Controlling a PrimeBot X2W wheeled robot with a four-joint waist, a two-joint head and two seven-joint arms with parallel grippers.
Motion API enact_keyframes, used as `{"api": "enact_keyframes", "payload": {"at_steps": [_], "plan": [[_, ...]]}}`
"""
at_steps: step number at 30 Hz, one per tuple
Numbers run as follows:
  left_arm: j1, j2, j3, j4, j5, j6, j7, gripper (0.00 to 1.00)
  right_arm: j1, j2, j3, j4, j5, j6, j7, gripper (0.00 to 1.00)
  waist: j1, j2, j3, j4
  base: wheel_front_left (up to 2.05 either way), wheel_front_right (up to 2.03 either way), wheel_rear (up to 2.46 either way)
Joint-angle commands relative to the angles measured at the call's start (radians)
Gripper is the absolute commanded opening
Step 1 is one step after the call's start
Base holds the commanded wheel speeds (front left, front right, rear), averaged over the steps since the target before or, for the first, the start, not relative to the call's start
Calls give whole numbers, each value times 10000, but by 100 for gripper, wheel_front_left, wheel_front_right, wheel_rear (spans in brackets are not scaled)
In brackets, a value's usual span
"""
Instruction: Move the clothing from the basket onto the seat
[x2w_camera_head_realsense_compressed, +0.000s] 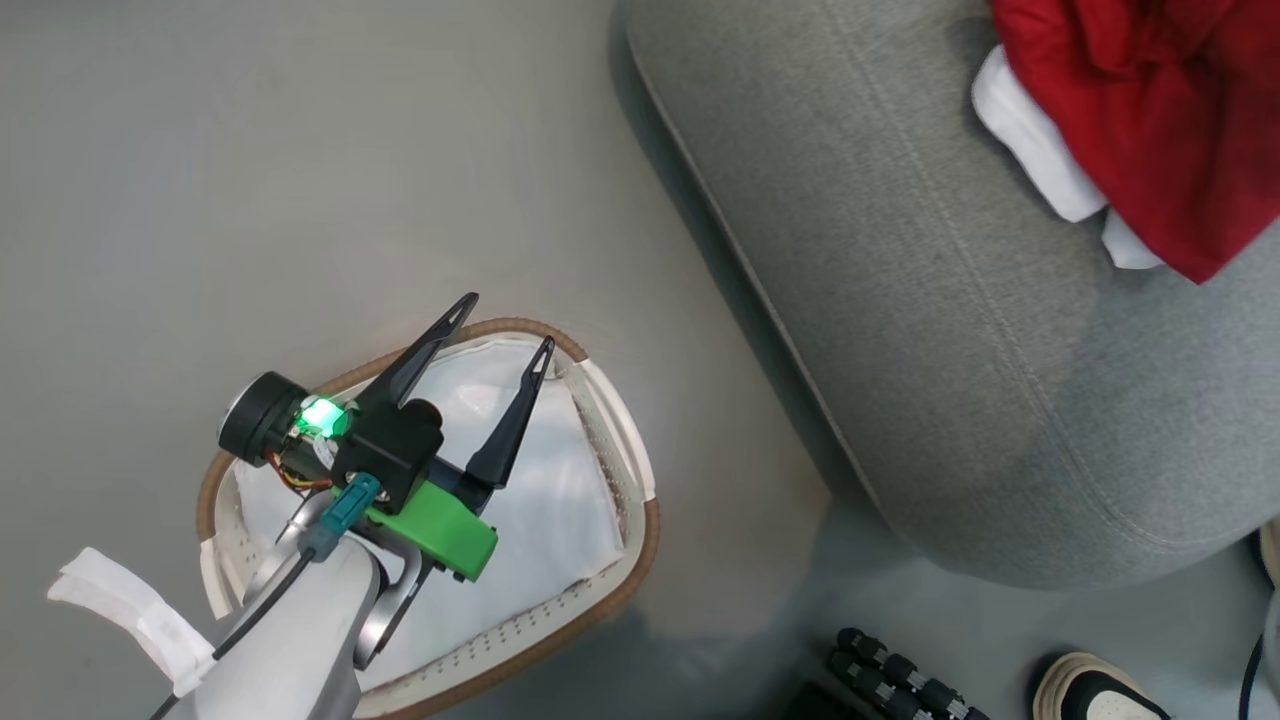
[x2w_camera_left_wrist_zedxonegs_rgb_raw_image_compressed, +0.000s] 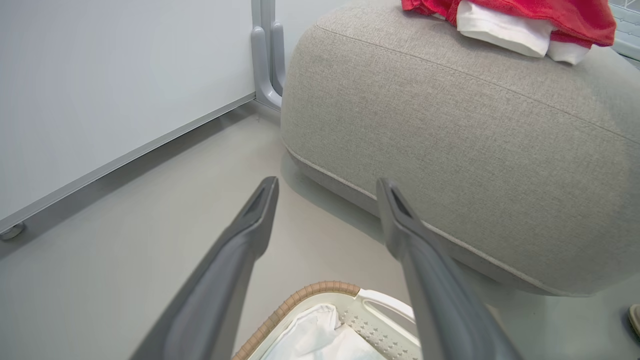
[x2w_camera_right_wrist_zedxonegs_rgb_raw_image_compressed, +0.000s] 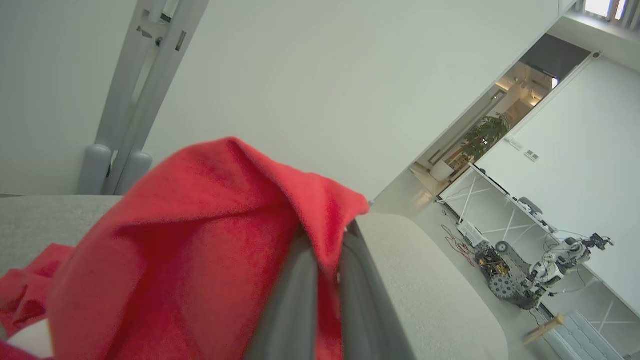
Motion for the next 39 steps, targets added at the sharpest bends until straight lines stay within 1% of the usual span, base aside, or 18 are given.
{"api": "enact_keyframes", "payload": {"at_steps": [1, 5, 7, 8, 9, 14, 18, 22, 25, 29, 32, 36, 39], "plan": [[-221, 10, 35, -51, -74, -49, -1, 100, 258, 115, -153, 167, -197, -11, -1, 0, -1, -1, 359, 410, 0, 0, 0], [-232, -74, 82, 7, -75, -49, -1, 100, 1009, 599, -794, 742, -364, -12, -1, 0, -1, -1, 335, 532, 0, 0, 0], [-208, -113, 137, 77, -105, -49, -1, 100, 1283, 754, -1045, 819, -381, -12, -1, 43, -1, -1, 222, 546, 0, 0, 0], [-186, -140, 164, 110, -106, -49, -1, 100, 1425, 828, -1114, 804, -362, -12, -1, 84, -1, -1, 141, 550, 0, 0, 0], [-155, -175, 190, 142, -118, -49, -1, 100, 1591, 893, -1202, 761, -299, -12, -1, 100, -1, -1, 47, 553, 0, 0, 0], [95, -478, 329, 335, -172, -49, -1, 100, 2687, 1170, -1329, 95, 135, -12, 0, 100, -1, -1, -633, 588, 0, 0, 0], [357, -746, 622, 541, -194, -48, -1, 100, 3718, 1368, -943, -761, 695, -11, -2, 100, -1, -1, -1274, 637, 0, 0, 0], [721, -1009, 1036, 683, -192, -26, -1, 100, 4621, 1460, -150, -1578, 1372, -12, -2, 100, -1, -1, -1924, 740, 0, 0, 0], [1090, -1258, 1433, 771, -178, -7, -1, 100, 5322, 1557, 714, -2019, 1802, -11, -2, 100, -1, -1, -2456, 910, 0, 0, 0], [1555, -1488, 1954, 905, -5, 30, -1, 100, 5886, 1755, 1715, -2526, 2528, -11, -2, 100, -1, -1, -2974, 1154, 0, 0, 0], [1809, -1697, 2412, 894, 75, 64, -1, 100, 6174, 1868, 2293, -2724, 2995, -11, -2, 100, -1, -1, -3290, 1395, 0, 0, 0], [2228, -1953, 3024, 881, 268, 83, -1, 100, 6469, 2001, 3032, -2549, 3337, -11, -1, 100, -1, -1, -3716, 1804, 0, 0, 0], [2433, -2080, 3411, 893, 426, 93, 1, 100, 6612, 2038, 3339, -2467, 3556, -11, -2, 100, -1, -1, -3962, 2116, 0, 0, 0]]}}
